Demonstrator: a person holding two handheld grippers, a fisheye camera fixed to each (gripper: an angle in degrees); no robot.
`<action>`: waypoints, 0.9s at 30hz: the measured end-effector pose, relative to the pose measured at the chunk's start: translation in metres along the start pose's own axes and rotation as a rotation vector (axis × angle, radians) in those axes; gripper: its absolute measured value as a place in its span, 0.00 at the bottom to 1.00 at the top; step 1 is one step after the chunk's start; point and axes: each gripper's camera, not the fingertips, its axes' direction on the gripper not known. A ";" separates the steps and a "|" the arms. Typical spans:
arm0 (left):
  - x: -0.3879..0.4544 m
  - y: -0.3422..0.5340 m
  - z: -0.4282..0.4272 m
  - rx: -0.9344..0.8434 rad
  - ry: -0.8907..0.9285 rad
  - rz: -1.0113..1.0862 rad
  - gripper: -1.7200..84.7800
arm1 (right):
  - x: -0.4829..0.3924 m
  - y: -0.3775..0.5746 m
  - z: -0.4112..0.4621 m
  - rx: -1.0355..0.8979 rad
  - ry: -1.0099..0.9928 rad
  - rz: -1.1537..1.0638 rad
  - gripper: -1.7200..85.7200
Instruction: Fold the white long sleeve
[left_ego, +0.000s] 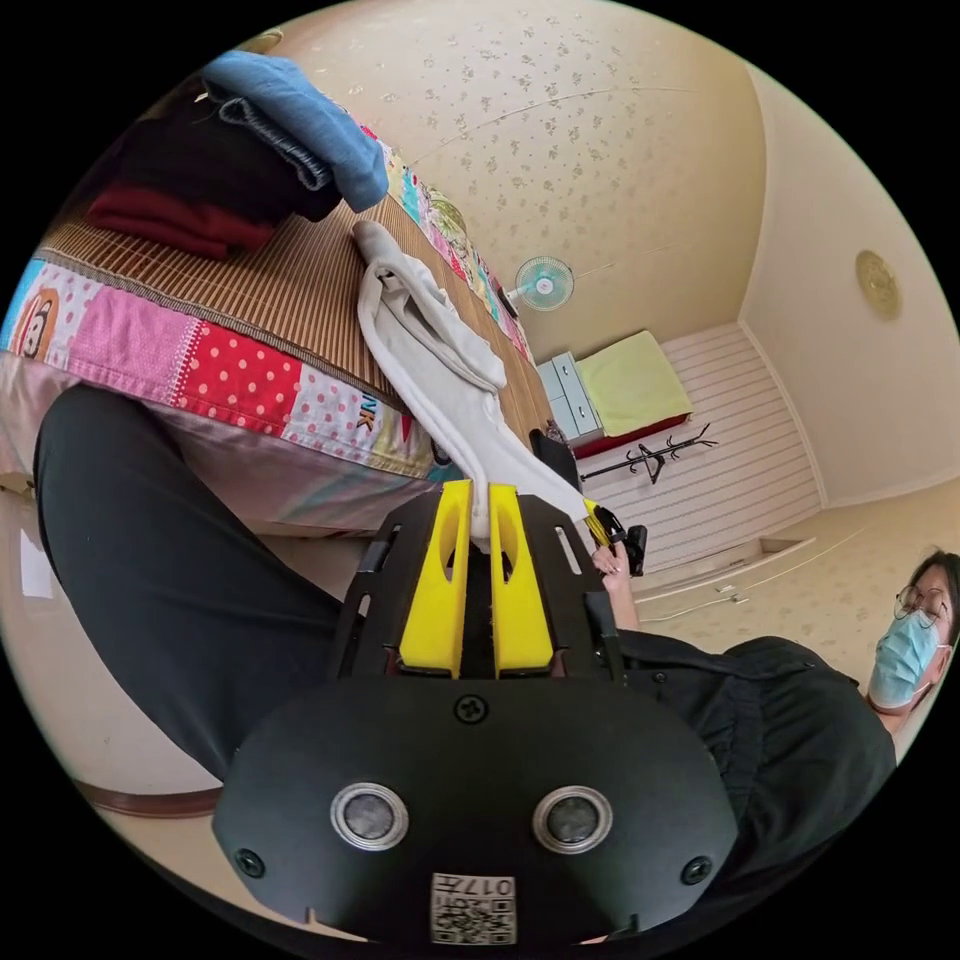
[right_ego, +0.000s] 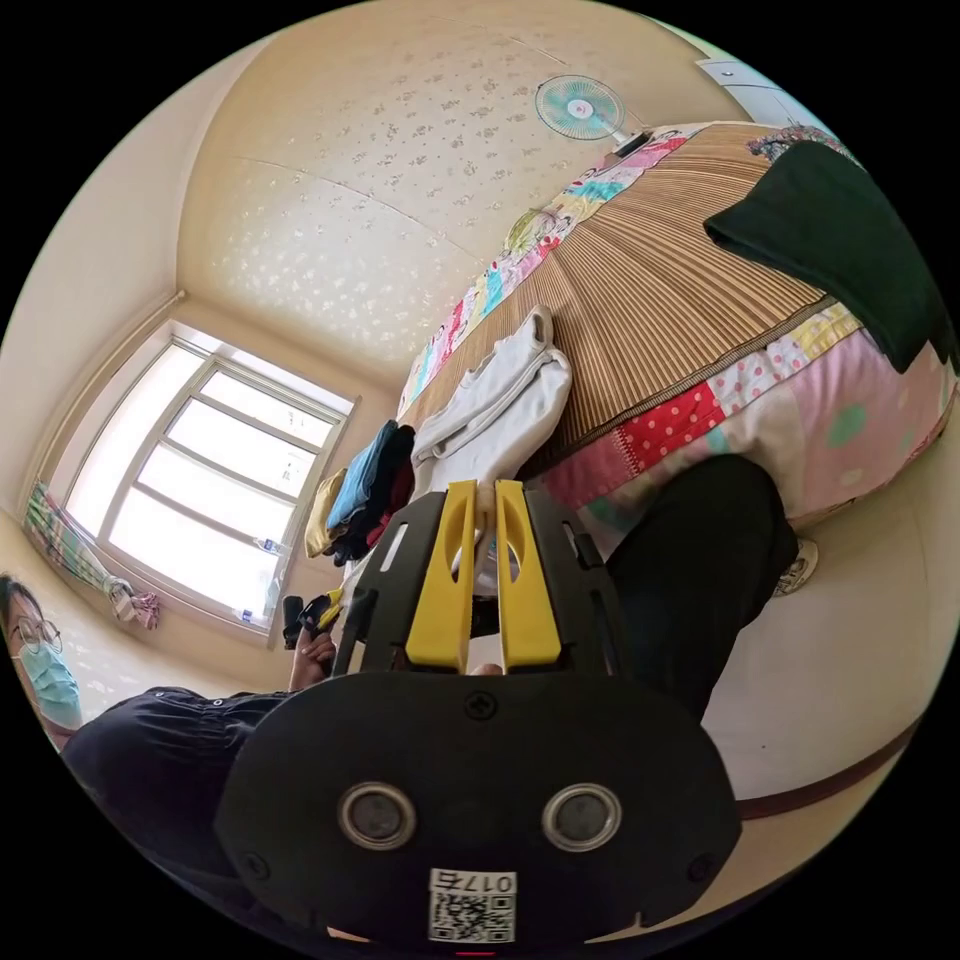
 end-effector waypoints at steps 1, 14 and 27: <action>0.000 0.001 -0.001 0.001 0.001 0.001 0.06 | 0.000 0.002 -0.002 0.000 -0.005 -0.003 0.05; 0.026 0.039 -0.091 0.300 0.460 0.364 0.06 | -0.011 0.046 -0.070 0.273 -0.663 -0.414 0.05; -0.062 -0.007 -0.038 0.258 0.277 -0.056 0.06 | 0.026 0.002 0.022 0.163 -0.403 -0.001 0.05</action>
